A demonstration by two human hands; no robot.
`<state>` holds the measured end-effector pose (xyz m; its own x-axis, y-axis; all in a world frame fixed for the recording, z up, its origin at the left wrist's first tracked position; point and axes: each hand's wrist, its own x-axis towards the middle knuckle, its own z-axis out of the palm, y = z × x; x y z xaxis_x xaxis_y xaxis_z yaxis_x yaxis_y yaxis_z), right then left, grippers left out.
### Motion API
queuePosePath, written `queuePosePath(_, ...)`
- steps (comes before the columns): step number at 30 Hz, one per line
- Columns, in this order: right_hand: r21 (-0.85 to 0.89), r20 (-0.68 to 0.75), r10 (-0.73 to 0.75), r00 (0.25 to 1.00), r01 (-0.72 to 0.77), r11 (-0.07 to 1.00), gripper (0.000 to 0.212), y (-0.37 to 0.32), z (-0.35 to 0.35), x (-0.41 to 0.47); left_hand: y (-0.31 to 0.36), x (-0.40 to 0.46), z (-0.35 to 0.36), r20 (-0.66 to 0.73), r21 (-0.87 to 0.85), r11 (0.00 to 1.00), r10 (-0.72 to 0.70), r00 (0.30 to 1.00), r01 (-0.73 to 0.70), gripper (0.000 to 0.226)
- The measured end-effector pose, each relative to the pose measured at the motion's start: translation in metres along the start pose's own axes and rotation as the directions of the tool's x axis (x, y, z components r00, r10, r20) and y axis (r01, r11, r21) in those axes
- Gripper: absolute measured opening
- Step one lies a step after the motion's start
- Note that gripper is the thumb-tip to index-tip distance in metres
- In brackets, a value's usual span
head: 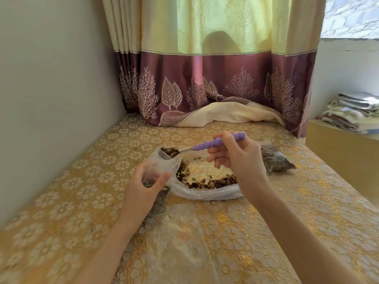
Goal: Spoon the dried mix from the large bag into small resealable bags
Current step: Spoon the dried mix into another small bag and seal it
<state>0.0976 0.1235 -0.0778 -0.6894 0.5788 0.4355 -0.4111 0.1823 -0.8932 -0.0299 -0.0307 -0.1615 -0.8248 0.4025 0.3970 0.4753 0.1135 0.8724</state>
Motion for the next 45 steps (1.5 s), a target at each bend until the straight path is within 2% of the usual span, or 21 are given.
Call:
queuePosePath(5, -0.112, 0.149, -0.061, 0.987, 0.078, 0.991, 0.015, 0.002, 0.009, -0.004, -0.002, 0.001, -0.001, -0.009, -0.008, 1.000, -0.017, 1.000, 0.016, 0.045)
queuePosePath(11, -0.080, 0.166, -0.043, 0.985, 0.057, 0.995, 0.019, 0.004, 0.002, -0.005, 0.001, 0.000, -0.001, 0.005, -0.039, 0.998, -0.040, 0.999, 0.040, 0.048)
queuePosePath(15, 0.056, 0.037, 0.011, 0.999, -0.013, 0.998, 0.020, 0.007, -0.018, -0.002, 0.001, 0.000, -0.001, -0.015, 0.003, 1.000, -0.022, 1.000, 0.022, 0.051)
queuePosePath(17, 0.110, -0.062, 0.066, 0.996, -0.059, 0.992, 0.024, 0.012, -0.035, 0.000, 0.001, 0.000, -0.001, -0.008, 0.012, 0.999, -0.029, 1.000, 0.030, 0.060)
queuePosePath(20, 0.097, -0.203, 0.124, 0.971, -0.107, 0.990, 0.030, 0.028, -0.063, 0.003, -0.001, 0.001, -0.002, 0.005, 0.013, 1.000, -0.028, 1.000, 0.028, 0.068)
queuePosePath(24, 0.082, -0.301, 0.186, 0.935, -0.169, 0.982, 0.034, 0.050, -0.095, 0.016, -0.001, 0.001, -0.001, 0.004, 0.007, 1.000, -0.010, 1.000, 0.010, 0.052)
queuePosePath(33, -0.222, -0.271, 0.268, 0.925, -0.331, 0.917, 0.038, 0.065, -0.108, 0.082, 0.002, -0.002, 0.002, -0.021, 0.032, 0.999, -0.004, 1.000, 0.005, 0.046)
queuePosePath(36, -0.327, -0.273, 0.242, 0.931, -0.326, 0.887, 0.038, 0.067, -0.110, 0.093, 0.004, -0.002, 0.003, -0.022, 0.038, 0.999, -0.001, 1.000, 0.002, 0.046)
queuePosePath(39, -0.422, -0.198, 0.227, 0.954, -0.292, 0.858, 0.044, 0.064, -0.109, 0.101, 0.003, -0.003, 0.003, -0.018, 0.044, 0.999, 0.006, 1.000, -0.005, 0.042)
queuePosePath(42, -0.452, -0.128, 0.291, 0.948, -0.317, 0.834, 0.043, 0.059, -0.106, 0.106, 0.003, -0.002, 0.003, -0.018, 0.045, 0.999, 0.010, 1.000, -0.010, 0.027)
queuePosePath(45, -0.424, -0.048, 0.380, 0.924, -0.363, 0.830, 0.044, 0.058, -0.100, 0.106, 0.004, -0.002, 0.003, -0.019, 0.054, 0.998, 0.015, 1.000, -0.014, 0.023)
